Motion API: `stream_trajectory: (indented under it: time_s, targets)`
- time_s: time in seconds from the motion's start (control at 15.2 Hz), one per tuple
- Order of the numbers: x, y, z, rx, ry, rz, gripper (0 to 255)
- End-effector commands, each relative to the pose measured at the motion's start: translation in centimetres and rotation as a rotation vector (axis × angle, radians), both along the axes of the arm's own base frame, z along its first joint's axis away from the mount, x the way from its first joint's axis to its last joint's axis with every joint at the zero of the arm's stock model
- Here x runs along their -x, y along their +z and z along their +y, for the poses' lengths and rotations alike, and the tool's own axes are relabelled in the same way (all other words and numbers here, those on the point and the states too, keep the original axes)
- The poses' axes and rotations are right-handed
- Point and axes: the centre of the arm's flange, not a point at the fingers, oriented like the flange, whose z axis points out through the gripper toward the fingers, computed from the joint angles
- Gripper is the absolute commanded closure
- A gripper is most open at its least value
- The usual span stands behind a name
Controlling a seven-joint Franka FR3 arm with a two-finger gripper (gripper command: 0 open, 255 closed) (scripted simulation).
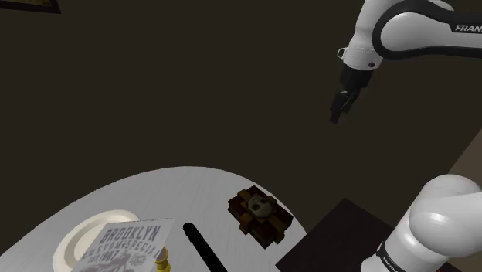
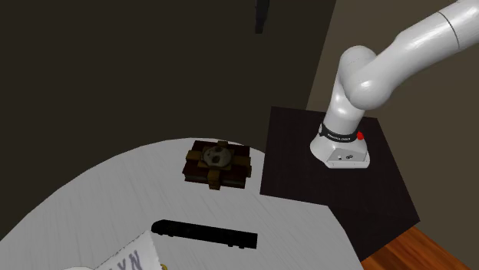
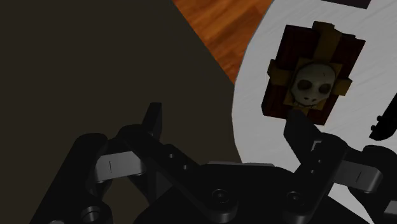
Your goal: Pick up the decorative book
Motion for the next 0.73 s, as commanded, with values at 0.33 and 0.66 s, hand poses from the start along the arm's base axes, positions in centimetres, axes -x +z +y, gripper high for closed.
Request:
stream_trajectory:
  time_s: [0.33,0.66]
  targets:
    - [-1.7,-6.1,1.4,-0.016,0.179,0.028,0]
    - [-3.0,-12.1,3.1,-0.032,0.357,0.056,0]
